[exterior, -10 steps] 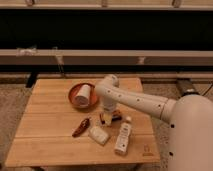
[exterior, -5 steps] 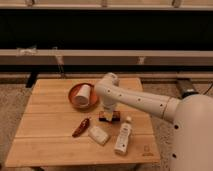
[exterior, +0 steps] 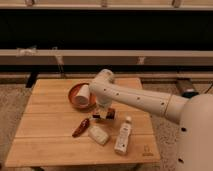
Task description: Place the eraser on the white sponge
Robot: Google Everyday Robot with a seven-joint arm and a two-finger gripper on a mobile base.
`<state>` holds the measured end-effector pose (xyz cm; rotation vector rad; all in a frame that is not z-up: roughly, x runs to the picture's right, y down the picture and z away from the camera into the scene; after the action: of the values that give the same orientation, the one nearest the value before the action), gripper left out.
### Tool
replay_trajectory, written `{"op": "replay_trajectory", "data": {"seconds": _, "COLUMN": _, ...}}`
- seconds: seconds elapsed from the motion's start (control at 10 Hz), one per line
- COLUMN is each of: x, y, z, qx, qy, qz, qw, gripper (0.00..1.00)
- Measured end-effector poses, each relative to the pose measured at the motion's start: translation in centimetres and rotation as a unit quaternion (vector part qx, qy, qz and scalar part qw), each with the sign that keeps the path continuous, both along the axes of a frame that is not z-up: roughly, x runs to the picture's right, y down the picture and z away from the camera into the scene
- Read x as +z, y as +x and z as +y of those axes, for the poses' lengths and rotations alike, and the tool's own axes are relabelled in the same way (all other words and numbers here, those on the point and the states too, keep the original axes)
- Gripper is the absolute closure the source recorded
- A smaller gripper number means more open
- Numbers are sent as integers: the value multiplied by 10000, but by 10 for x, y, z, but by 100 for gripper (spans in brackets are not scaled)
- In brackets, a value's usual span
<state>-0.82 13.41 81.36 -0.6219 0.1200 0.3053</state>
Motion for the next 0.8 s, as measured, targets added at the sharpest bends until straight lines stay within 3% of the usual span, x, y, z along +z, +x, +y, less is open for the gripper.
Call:
{"op": "replay_trajectory", "data": {"seconds": 0.3, "x": -34, "y": -22, "z": 21, "qx": 60, "qy": 0, "qz": -355, "qw": 9994, "gripper": 100}}
{"op": "replay_trajectory", "data": {"seconds": 0.8, "x": -62, "y": -18, "z": 50, "qx": 291, "qy": -176, "qz": -559, "qw": 9979, "gripper": 100}}
